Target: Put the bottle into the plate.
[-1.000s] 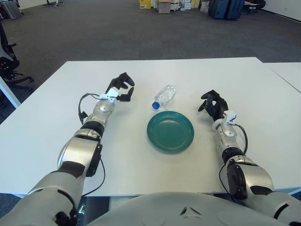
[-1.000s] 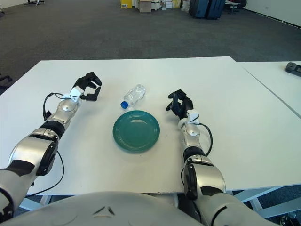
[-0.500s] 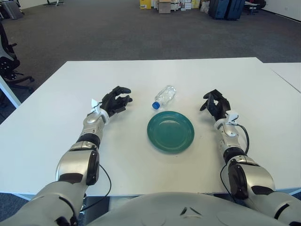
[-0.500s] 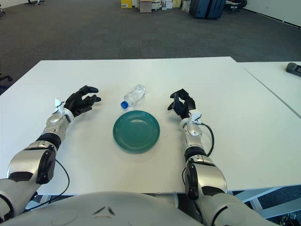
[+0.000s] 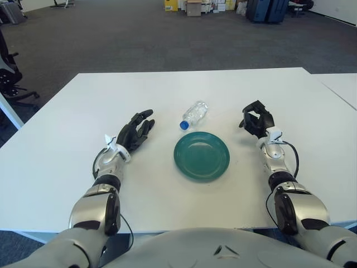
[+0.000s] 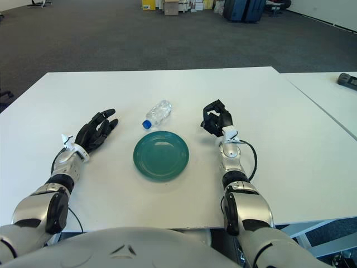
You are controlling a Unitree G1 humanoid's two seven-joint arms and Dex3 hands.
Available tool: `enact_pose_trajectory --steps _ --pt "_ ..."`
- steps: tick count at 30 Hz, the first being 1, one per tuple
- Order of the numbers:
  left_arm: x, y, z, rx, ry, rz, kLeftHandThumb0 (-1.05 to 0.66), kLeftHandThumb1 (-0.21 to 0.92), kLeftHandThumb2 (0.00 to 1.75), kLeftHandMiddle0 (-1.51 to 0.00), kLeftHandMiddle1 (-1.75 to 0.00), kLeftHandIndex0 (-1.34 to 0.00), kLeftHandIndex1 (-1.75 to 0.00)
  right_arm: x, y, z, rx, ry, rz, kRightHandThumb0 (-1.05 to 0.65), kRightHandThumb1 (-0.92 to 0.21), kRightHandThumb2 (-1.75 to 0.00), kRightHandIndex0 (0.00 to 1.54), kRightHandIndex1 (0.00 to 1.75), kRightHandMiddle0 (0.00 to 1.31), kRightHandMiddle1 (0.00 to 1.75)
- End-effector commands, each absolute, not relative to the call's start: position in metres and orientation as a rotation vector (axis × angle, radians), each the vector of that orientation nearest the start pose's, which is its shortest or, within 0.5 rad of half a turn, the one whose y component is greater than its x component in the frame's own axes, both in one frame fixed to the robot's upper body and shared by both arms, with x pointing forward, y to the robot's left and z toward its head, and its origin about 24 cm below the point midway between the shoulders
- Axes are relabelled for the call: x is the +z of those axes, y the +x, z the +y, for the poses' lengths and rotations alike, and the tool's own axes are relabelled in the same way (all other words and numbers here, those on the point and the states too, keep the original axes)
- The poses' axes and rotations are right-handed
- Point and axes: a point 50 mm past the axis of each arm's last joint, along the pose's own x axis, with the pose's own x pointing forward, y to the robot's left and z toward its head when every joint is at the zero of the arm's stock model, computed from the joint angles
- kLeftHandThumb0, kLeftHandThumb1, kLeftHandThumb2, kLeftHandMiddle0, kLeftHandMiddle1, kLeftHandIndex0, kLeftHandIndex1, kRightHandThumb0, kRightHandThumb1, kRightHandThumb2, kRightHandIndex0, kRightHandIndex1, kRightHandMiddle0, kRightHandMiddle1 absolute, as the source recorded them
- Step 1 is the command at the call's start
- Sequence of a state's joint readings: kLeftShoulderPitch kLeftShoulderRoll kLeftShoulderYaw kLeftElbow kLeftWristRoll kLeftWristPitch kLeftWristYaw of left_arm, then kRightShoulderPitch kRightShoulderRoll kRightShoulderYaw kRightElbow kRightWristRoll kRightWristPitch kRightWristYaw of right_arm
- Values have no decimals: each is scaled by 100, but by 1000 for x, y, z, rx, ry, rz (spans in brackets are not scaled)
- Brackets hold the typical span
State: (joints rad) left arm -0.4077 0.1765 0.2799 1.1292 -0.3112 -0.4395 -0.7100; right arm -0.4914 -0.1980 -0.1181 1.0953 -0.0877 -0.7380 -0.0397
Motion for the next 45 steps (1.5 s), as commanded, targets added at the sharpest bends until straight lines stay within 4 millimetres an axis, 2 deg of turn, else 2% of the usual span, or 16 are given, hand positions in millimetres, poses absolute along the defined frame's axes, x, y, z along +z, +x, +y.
enact_pose_trajectory --steps 1,2,3,4,7,10,13,19,26,35,45 --pt "-46 267 210 -303 -306 176 -66 92 76 -21 -1 0 -47 52 337 -193 -1 -334 -264 -36 -87 -56 56 133 26 172" --pt "-46 266 210 -303 -306 175 -66 92 76 -21 -1 0 -47 56 340 -190 23 -386 -280 -36 -88 -55 54 131 25 172" --pt "-47 265 211 -302 -307 172 -67 92 76 -21 -1 0 -46 62 343 -186 66 -466 -300 -46 -89 -54 48 118 18 154" --pt "-47 264 211 -302 -307 170 -67 92 77 -20 -1 0 -45 65 345 -184 95 -524 -314 -50 -90 -54 45 108 15 146" --pt "-47 262 210 -301 -309 158 -70 92 78 -18 0 0 -42 70 348 -181 199 -761 -348 -70 -92 -59 38 57 4 109" --pt "-47 262 210 -300 -308 150 -72 92 79 -18 0 0 -41 74 352 -175 243 -885 -374 -80 -92 -65 37 30 1 92" --pt "-46 261 210 -296 -307 138 -74 92 79 -18 0 0 -41 79 361 -160 312 -1052 -416 -88 -92 -71 31 15 0 77" --pt "-48 257 208 -287 -327 130 -77 92 81 -20 -1 0 -45 84 370 -143 417 -1228 -431 -99 -92 -77 20 2 0 51" --pt "-52 252 208 -284 -304 153 -80 92 81 -21 -1 0 -48 81 373 -133 480 -1322 -419 -104 -92 -78 11 0 0 36" --pt "-52 249 211 -281 -288 162 -81 92 81 -21 0 0 -46 78 373 -123 512 -1345 -425 -105 -92 -76 6 0 0 28" --pt "-50 245 212 -246 -221 146 -79 92 79 -20 0 0 -46 78 376 -103 543 -1390 -424 -105 -92 -72 5 0 0 26"
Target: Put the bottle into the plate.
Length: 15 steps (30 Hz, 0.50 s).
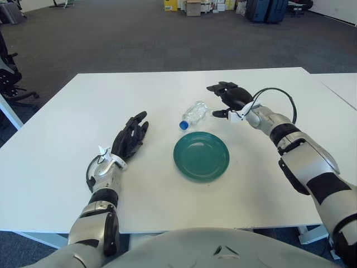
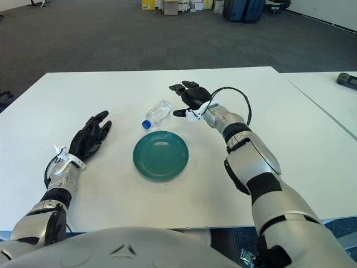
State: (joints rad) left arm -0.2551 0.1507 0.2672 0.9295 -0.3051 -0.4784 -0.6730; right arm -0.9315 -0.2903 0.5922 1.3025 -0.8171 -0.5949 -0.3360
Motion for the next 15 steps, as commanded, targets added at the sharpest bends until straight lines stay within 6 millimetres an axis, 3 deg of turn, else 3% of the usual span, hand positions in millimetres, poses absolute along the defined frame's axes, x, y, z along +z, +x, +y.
enact_pose_trajectory --steps 1,15 --pt "-50 245 212 -241 -216 145 -78 92 79 -21 -1 0 -47 78 376 -102 543 -1395 -424 -105 -92 -71 5 0 0 28" --pt "-43 243 206 -129 -94 76 -77 92 72 -28 -3 0 -62 67 373 -90 536 -1416 -415 -105 -92 -72 14 2 0 47"
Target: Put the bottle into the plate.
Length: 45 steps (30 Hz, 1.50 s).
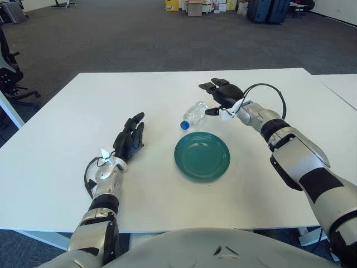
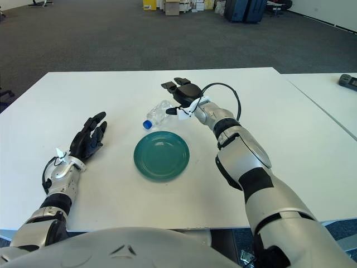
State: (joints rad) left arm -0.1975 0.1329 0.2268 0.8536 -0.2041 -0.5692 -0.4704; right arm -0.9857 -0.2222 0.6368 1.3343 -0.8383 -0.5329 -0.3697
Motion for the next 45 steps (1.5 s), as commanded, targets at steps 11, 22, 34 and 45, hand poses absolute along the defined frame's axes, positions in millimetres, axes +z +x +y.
enact_pose_trajectory --steps 11,22,34,45 --pt "-42 238 202 -60 -106 42 -80 92 73 -40 -6 0 -73 56 366 -73 536 -1402 -408 -96 -92 -60 20 2 0 57" --pt "-40 235 201 -53 -130 20 -80 92 79 -47 -8 0 -74 48 361 -63 530 -1393 -412 -86 -92 -44 26 3 0 64" --pt "-38 231 198 -60 -166 -3 -79 92 80 -52 -10 0 -78 40 356 -57 522 -1400 -407 -80 -92 -40 31 3 0 67" --pt "-33 225 199 -60 -178 -25 -81 92 77 -57 -13 0 -85 23 345 -54 530 -1349 -343 -80 -92 -43 35 3 0 75"
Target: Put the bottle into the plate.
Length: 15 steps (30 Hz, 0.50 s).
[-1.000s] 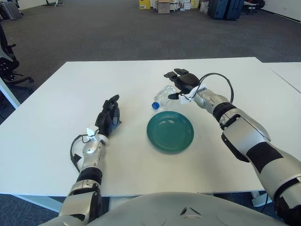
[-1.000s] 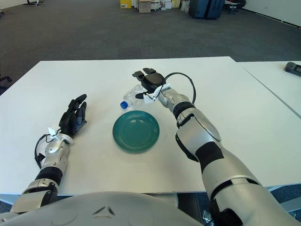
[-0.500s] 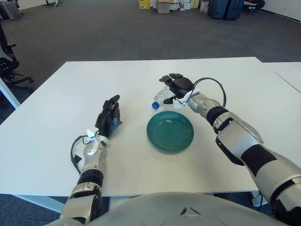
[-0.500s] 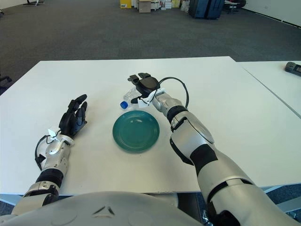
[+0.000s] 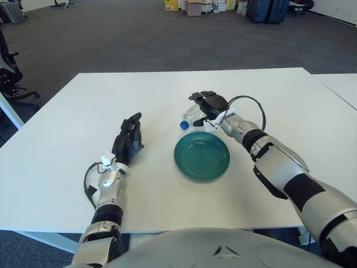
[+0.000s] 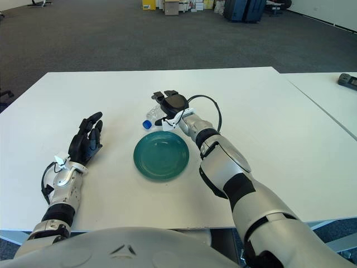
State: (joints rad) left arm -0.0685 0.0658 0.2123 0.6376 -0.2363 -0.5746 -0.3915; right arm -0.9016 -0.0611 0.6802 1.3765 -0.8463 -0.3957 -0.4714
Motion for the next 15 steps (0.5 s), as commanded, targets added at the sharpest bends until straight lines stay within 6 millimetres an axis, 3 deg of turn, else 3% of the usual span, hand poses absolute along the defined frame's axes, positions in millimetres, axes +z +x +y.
enact_pose_trajectory --steps 1,11,15 --pt "-32 224 199 -60 -179 -27 -81 92 76 -57 -13 0 -85 22 345 -54 532 -1345 -339 -80 -92 -43 36 3 0 75" --pt "-28 218 202 -70 -193 -43 -82 92 75 -61 -18 0 -90 13 338 -52 540 -1310 -310 -81 -92 -49 39 3 0 74" --pt "-26 216 204 -78 -209 -49 -83 92 75 -55 -37 0 -93 10 336 -53 539 -1302 -292 -80 -92 -49 41 4 0 76"
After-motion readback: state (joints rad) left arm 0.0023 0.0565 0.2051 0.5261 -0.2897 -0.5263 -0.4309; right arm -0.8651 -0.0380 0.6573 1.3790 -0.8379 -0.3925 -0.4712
